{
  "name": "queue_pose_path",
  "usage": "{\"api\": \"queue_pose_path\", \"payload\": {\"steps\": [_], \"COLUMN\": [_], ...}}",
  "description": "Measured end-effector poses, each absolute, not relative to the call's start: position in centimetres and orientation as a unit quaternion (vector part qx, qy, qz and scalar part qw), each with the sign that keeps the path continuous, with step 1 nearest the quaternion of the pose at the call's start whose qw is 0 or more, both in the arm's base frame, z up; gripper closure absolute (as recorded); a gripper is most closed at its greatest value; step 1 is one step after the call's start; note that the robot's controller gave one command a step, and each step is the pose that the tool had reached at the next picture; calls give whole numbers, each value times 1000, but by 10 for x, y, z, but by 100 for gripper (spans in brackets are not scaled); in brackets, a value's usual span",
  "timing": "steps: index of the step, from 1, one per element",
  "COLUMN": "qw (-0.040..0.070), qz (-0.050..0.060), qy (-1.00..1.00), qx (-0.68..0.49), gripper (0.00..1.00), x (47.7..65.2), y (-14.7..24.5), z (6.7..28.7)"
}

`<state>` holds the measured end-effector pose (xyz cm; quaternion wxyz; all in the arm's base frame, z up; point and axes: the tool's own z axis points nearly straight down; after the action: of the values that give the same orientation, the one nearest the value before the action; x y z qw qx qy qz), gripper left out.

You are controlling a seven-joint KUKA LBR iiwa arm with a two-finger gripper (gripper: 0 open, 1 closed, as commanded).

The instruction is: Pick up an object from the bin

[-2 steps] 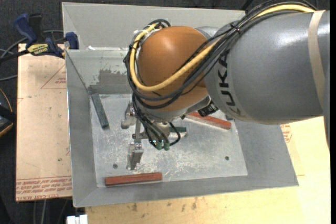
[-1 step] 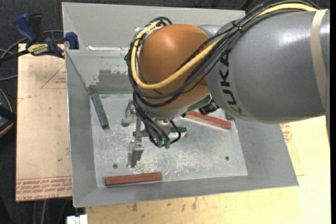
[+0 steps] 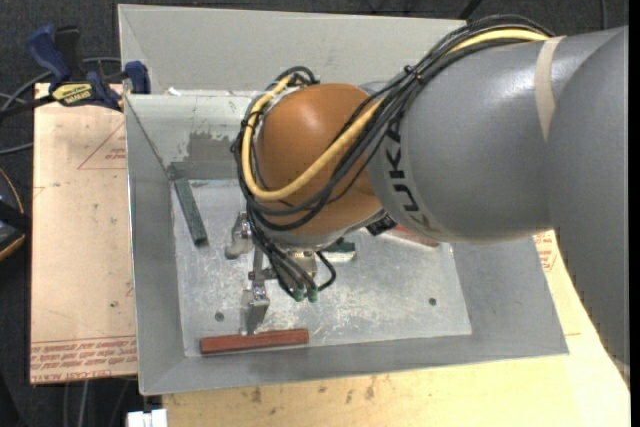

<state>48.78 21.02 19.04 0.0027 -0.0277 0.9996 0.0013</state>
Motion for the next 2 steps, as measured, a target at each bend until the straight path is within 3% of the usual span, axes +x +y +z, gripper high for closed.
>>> {"api": "queue_pose_path", "payload": {"steps": [1, 2], "qw": [2, -1], "qz": [1, 0], "qy": [998, 1000], "qx": [-62, -24], "gripper": [0, 100], "x": [487, 478], "y": [196, 192], "z": [121, 85]}}
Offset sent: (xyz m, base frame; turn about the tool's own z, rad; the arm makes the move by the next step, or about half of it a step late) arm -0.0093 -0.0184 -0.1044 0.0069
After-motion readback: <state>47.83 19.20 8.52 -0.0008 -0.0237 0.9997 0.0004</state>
